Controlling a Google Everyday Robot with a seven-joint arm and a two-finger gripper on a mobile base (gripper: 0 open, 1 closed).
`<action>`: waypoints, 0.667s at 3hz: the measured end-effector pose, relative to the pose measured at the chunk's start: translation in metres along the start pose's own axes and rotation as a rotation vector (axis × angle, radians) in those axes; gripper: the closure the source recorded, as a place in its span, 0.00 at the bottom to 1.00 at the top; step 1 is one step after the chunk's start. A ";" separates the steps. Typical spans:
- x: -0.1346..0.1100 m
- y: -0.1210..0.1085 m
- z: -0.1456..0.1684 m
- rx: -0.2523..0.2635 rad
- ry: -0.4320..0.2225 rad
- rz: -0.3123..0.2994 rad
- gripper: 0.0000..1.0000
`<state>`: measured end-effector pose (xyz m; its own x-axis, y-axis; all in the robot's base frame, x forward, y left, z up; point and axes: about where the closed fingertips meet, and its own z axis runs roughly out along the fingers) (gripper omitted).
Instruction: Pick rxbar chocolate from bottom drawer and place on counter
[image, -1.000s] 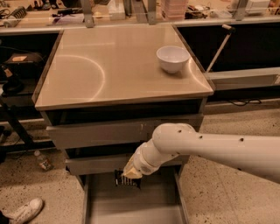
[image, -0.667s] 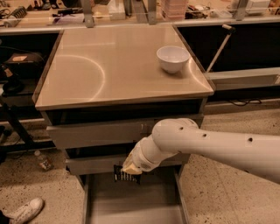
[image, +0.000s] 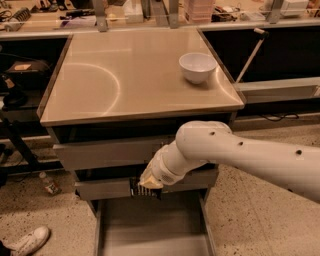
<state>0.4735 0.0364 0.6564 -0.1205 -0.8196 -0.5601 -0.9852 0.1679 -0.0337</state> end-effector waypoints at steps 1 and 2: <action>-0.022 -0.011 -0.030 0.027 -0.015 -0.034 1.00; -0.063 -0.038 -0.069 0.063 -0.030 -0.087 1.00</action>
Offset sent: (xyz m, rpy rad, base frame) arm 0.0688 0.0159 0.1612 0.0089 -0.1734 0.0705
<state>0.5097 0.0441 0.7504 -0.0301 -0.8162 -0.5770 -0.9821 0.1314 -0.1348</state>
